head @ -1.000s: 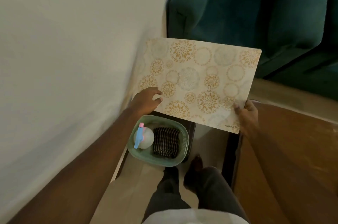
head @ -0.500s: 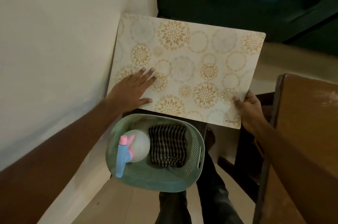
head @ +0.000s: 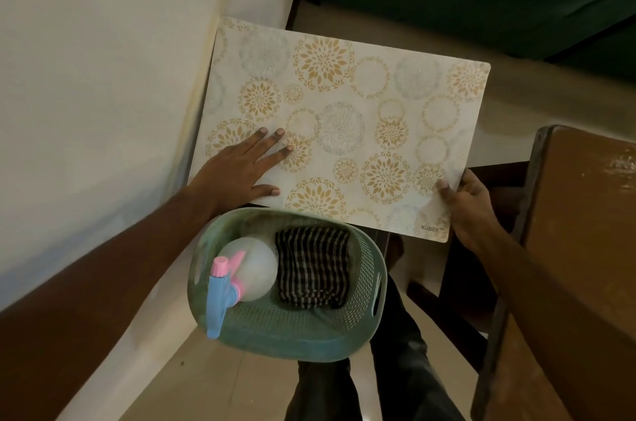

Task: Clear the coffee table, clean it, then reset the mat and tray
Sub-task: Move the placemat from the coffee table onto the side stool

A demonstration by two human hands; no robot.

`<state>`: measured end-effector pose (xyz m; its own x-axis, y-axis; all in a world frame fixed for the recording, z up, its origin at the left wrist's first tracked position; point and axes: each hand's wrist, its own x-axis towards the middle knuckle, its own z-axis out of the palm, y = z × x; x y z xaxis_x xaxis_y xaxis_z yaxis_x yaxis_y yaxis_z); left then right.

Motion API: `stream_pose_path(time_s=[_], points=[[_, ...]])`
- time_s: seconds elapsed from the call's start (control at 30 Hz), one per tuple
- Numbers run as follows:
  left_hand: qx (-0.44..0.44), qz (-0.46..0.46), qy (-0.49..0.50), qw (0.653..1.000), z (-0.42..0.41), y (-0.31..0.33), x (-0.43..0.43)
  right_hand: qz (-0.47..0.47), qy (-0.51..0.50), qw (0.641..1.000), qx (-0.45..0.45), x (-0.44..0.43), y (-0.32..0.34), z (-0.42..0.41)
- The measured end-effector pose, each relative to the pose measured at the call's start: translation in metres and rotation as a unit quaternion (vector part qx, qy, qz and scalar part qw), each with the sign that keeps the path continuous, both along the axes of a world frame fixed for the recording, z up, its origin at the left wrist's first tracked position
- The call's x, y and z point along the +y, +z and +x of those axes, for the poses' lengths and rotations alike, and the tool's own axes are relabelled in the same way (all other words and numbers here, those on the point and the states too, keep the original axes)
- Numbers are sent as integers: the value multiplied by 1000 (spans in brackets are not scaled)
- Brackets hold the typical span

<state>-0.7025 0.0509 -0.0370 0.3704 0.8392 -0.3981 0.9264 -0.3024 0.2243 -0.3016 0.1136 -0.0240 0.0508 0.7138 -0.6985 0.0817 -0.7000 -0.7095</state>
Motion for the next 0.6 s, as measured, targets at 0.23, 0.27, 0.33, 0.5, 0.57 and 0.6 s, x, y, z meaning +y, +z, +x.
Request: stream_pose_path(time_s=[0.23, 0.27, 0.33, 0.5, 0.57, 0.6], points=[[-26, -4, 1, 1000, -5, -2, -11, -12, -9, 999, -36, -15, -7, 1], [-26, -6, -1, 1000, -5, -1, -11, -12, -9, 999, -38, -15, -8, 1], [-19, -11, -7, 1000, -6, 1, -9, -12, -14, 999, -43, -14, -9, -1], [-26, 0, -13, 1000, -8, 16, 9, 28, 46, 978, -204, -11, -6, -16], [-22, 6, 0, 1000, -4, 27, 16, 69, 124, 942, -304, -10, 2, -24], [-21, 8, 11, 1000, -1, 34, 19, 89, 147, 929, -328, -11, 9, -29]])
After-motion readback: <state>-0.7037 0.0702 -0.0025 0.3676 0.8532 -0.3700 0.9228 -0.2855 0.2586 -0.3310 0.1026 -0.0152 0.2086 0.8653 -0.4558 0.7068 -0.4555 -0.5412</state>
